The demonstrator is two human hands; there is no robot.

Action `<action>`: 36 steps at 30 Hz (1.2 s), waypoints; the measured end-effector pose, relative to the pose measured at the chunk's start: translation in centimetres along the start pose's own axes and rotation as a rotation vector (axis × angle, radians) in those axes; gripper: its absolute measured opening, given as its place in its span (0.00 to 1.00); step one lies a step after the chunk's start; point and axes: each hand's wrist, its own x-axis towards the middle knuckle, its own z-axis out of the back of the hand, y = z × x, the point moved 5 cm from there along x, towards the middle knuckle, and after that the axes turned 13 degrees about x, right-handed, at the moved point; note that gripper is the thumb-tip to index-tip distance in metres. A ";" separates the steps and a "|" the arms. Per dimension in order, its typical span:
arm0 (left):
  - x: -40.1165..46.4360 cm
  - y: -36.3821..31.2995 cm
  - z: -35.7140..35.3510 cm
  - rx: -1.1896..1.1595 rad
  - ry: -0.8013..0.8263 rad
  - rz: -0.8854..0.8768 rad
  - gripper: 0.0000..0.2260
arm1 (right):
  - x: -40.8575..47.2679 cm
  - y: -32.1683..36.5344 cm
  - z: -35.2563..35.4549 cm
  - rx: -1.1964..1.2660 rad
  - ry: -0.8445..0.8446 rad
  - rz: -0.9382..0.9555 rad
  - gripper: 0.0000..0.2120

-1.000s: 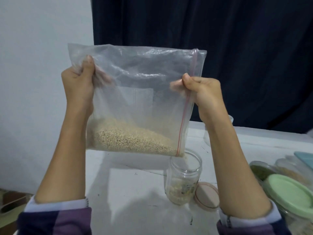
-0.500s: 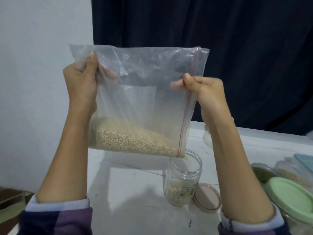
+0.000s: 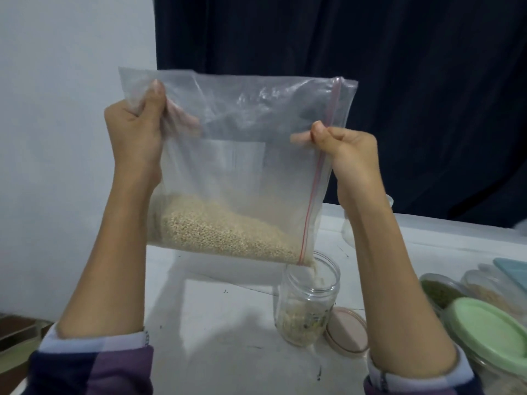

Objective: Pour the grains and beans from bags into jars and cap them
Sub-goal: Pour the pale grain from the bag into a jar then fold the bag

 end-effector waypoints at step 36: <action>-0.3 -1.0 -0.4 -0.035 -0.002 -0.031 0.22 | -0.3 0.0 0.2 0.097 -0.025 -0.012 0.11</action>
